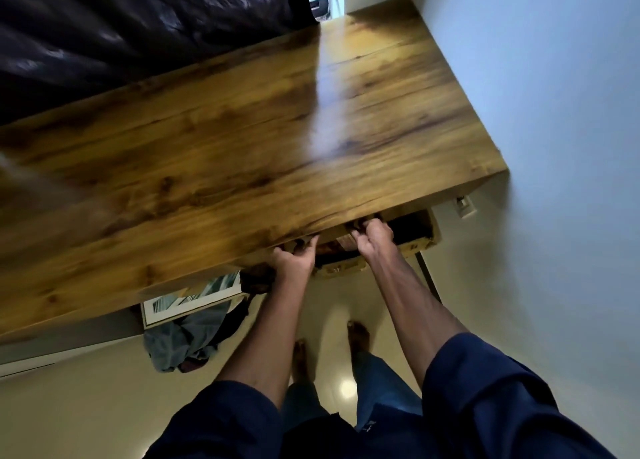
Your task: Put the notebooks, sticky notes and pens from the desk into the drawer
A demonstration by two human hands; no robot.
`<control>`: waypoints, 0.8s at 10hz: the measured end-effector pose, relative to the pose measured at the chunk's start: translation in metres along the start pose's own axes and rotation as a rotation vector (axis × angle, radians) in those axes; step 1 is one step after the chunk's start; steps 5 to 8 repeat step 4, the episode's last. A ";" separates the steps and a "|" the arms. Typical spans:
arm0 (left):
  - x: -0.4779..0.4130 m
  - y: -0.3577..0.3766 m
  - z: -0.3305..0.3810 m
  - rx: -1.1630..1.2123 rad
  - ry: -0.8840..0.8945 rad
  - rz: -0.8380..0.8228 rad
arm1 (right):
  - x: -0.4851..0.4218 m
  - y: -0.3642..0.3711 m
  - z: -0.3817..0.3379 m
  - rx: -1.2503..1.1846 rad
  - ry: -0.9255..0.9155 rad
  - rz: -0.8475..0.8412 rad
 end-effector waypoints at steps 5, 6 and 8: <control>0.032 0.005 -0.015 -0.634 0.111 0.059 | 0.025 0.010 -0.032 0.564 -0.082 -0.345; 0.032 0.005 -0.015 -0.634 0.111 0.059 | 0.025 0.010 -0.032 0.564 -0.082 -0.345; 0.032 0.005 -0.015 -0.634 0.111 0.059 | 0.025 0.010 -0.032 0.564 -0.082 -0.345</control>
Point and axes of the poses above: each hand's wrist, its own x-axis away from the middle knuckle, its own y-axis out of the palm, z = x × y, the point moved 8 cm from there along -x, towards the middle knuckle, and after that the axes turned 14 degrees about -y, right-handed, at the moved point
